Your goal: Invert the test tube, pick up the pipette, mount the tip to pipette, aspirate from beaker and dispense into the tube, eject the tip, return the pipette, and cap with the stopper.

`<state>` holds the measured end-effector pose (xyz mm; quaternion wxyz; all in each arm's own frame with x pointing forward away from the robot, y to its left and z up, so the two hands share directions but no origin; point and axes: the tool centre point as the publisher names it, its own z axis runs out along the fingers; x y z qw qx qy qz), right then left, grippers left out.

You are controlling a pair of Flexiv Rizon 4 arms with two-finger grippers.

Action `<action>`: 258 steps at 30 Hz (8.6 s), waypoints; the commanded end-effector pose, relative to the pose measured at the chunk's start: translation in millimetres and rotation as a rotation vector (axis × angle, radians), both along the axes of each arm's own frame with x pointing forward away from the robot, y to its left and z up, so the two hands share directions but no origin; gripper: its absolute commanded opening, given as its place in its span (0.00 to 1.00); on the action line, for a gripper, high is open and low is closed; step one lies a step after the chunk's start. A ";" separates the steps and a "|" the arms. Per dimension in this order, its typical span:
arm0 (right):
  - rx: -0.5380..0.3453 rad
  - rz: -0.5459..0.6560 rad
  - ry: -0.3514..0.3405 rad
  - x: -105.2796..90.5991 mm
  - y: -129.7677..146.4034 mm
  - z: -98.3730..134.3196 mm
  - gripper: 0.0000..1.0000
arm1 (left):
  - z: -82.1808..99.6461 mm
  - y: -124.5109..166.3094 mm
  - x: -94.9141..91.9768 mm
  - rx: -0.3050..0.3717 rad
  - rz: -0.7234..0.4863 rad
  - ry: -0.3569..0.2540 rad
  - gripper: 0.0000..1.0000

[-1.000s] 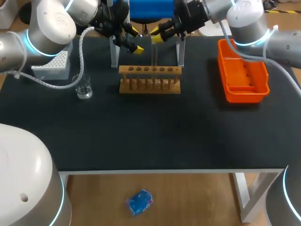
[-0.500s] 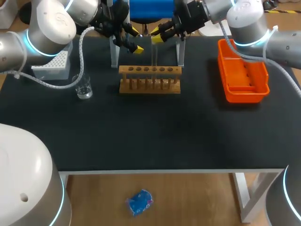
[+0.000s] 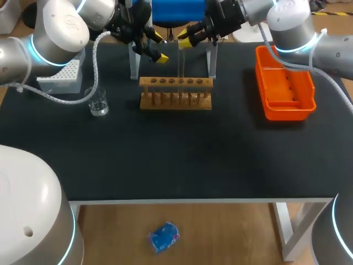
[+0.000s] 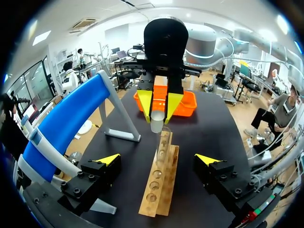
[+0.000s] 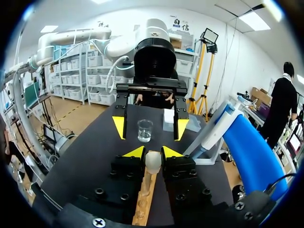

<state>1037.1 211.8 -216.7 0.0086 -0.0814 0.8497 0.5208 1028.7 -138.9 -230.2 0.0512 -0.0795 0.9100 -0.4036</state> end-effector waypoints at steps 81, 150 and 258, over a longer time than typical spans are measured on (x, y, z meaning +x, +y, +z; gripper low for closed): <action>0.001 0.010 0.007 -9.3 -0.1 -0.9 0.00 | -0.8 0.0 1.4 -0.001 -0.002 0.000 1.00; -0.064 0.003 0.080 -16.3 -5.0 -46.1 0.00 | -0.8 0.0 1.4 -0.001 -0.002 0.000 1.00; 0.395 0.044 0.196 -11.0 5.3 -21.8 0.00 | -0.8 0.0 1.4 -0.001 -0.002 0.000 1.00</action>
